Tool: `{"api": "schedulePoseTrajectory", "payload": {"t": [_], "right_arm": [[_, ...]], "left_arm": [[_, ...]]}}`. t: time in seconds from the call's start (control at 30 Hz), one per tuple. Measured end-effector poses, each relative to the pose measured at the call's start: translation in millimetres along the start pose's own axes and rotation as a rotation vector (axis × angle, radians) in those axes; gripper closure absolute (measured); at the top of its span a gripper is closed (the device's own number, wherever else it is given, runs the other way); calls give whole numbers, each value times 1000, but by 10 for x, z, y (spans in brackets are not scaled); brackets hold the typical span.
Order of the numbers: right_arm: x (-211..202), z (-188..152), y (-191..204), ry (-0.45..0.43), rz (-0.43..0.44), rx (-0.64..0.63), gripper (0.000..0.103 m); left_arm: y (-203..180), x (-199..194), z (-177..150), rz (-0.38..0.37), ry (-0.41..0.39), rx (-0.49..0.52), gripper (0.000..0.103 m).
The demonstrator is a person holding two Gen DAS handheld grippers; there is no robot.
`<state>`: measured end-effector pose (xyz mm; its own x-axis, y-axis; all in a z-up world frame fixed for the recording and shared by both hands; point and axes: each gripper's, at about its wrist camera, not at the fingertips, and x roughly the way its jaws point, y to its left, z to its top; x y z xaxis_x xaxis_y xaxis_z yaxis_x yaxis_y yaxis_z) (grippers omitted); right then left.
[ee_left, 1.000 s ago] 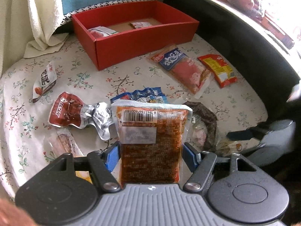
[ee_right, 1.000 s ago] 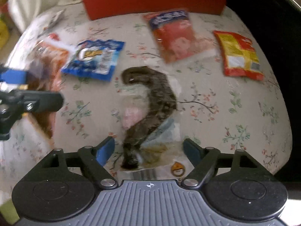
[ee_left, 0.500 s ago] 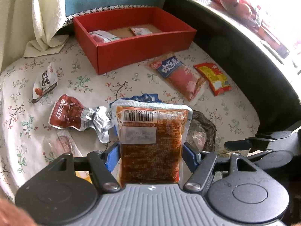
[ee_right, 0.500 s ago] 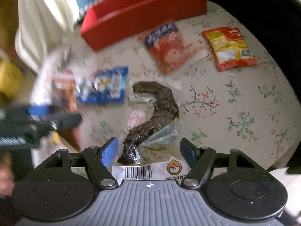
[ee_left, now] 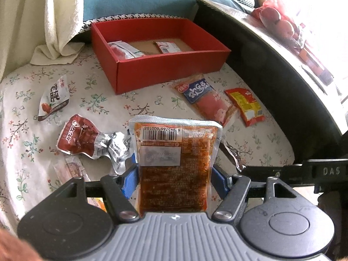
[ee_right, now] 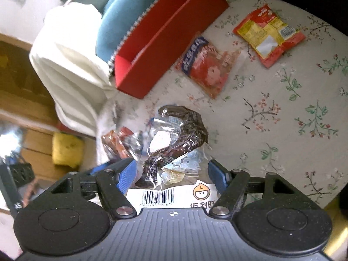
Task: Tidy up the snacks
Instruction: 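Grasp and lift the dark brown snack with right tool while left holds packet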
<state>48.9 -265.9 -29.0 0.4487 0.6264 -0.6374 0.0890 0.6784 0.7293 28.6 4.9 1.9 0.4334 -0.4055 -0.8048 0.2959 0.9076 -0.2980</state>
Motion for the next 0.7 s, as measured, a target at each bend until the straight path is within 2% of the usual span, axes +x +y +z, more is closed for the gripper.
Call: {"api": "schedulePoseTrajectory", "payload": {"t": [0.2, 0.4, 0.7], "right_arm": [[-48, 30, -23, -18, 89, 56, 26], [-43, 23, -3, -20, 152, 75, 26], [-125, 82, 51, -74, 197, 71, 26]], "left_arm": [[49, -76, 70, -31, -49, -44, 41], [70, -83, 87, -44, -59, -66, 41], [72, -174, 142, -93, -114, -93, 41]]}}
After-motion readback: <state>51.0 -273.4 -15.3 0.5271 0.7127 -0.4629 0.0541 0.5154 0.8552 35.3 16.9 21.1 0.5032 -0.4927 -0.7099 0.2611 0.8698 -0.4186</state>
